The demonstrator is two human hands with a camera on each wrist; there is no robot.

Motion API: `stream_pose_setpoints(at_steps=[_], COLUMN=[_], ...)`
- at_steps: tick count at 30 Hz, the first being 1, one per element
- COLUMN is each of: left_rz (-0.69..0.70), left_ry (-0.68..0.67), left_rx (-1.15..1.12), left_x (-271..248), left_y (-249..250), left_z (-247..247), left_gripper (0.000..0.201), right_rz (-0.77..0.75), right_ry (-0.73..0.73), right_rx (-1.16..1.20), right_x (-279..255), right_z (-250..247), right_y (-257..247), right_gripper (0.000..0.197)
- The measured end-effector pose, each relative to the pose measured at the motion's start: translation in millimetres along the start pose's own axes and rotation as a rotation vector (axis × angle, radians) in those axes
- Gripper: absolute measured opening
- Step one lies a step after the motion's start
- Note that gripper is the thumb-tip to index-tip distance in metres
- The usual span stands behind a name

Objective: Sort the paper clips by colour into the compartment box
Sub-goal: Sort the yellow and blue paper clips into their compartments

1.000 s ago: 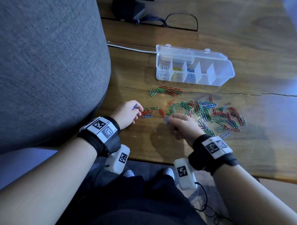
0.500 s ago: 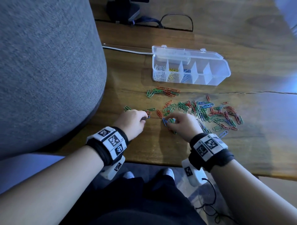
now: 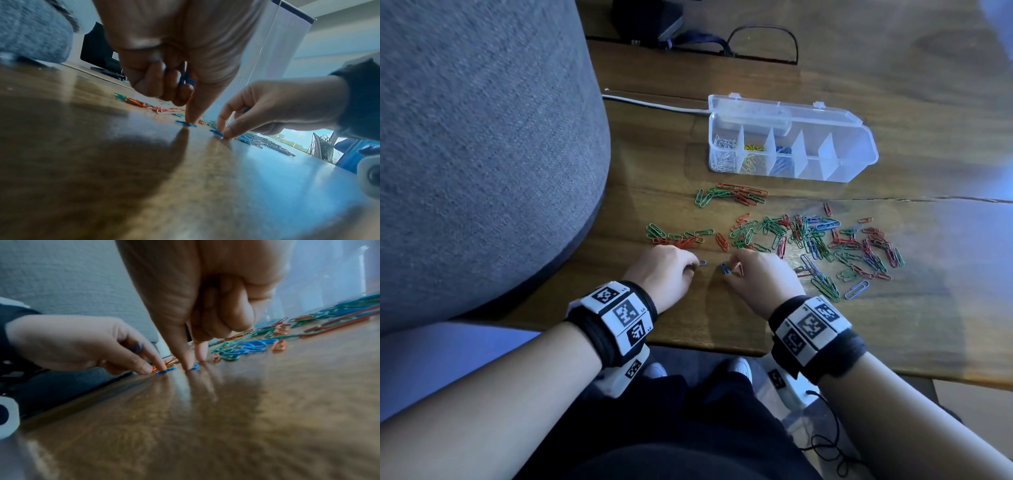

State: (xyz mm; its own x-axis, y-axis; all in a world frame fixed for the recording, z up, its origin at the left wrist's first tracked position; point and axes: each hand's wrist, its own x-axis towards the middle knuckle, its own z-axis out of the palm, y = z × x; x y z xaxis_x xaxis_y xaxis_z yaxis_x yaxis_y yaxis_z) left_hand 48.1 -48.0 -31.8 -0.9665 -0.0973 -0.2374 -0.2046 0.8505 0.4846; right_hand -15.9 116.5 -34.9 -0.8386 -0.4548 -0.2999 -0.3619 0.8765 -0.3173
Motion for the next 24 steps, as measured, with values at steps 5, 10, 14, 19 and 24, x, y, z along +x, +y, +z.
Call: stream_pose_setpoints(at_steps=[5, 10, 14, 19, 24], left_rz=[-0.028, -0.043, -0.048, -0.097, -0.092], left_ry=[0.003, -0.059, -0.035, -0.130, -0.284], left_rx=[0.035, 0.089, 0.054, 0.108, 0.221], left_x=[2.6, 12.1, 10.3, 12.8, 24.5], left_y=[3.9, 8.7, 10.5, 16.8, 36.4], left_z=[3.5, 4.0, 5.3, 3.7, -6.8], left_gripper=[0.026, 0.008, 0.007, 0.007, 0.011], right_rz=[0.055, 0.042, 0.010, 0.226, 0.375], right_ry=[-0.045, -0.111, -0.163, -0.192, -0.164], right_rx=[0.022, 0.071, 0.090, 0.890, 1.438], right_x=[4.3, 3.2, 0.9, -0.3, 7.4], right_z=[5.7, -1.2, -7.4, -34.6, -79.7], right_y=[-6.0, -11.1, -6.4, 24.9, 65.9], right_gripper=[0.018, 0.006, 0.019, 0.021, 0.022])
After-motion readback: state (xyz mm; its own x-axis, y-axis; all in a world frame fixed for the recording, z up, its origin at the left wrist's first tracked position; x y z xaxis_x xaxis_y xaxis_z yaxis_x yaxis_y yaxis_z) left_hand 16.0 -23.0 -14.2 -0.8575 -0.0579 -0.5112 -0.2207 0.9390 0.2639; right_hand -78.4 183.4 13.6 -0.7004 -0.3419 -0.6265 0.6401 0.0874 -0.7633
